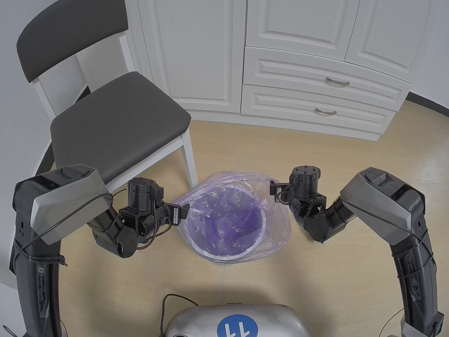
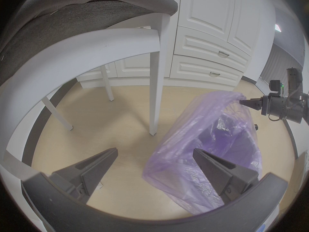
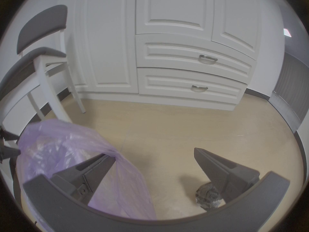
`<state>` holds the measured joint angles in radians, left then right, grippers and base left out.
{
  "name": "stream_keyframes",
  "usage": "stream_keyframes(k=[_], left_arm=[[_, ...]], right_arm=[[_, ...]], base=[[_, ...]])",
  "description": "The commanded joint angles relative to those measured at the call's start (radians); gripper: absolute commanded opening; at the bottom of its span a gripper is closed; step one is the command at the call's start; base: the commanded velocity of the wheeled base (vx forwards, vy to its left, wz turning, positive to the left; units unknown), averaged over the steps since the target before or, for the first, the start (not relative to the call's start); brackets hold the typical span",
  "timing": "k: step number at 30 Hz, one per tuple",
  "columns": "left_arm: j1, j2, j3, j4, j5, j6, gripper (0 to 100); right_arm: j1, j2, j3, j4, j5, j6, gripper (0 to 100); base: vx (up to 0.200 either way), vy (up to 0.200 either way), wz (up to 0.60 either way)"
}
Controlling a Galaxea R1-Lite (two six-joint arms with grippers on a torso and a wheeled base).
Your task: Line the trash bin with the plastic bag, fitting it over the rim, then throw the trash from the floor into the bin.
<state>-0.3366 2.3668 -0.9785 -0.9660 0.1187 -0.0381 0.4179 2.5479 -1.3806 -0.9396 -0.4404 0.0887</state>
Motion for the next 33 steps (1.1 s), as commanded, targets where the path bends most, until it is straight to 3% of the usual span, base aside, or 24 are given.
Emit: stream_keyframes(k=[1,7,16,33], left_arm=[[0.010,0.029,-0.029,0.000,0.001,-0.003,100],[0.016,0.054,-0.072,0.000,0.036,-0.029,100],[0.036,0.101,-0.146,0.000,0.081,-0.045,100],[0.047,0.181,-0.278,0.006,0.105,-0.141,100]], right_arm=[[-0.022,0.040,-0.060,-0.007,0.000,0.005,100],[-0.024,0.046,-0.103,-0.044,-0.034,0.016,100],[0.078,0.003,0.041,-0.059,-0.021,0.040,100],[0.038,0.091,-0.081,-0.110,0.012,0.092,100]], base=[[0.000,0.000,0.00],[0.000,0.000,0.00],[0.000,0.000,0.00],[0.000,0.000,0.00]])
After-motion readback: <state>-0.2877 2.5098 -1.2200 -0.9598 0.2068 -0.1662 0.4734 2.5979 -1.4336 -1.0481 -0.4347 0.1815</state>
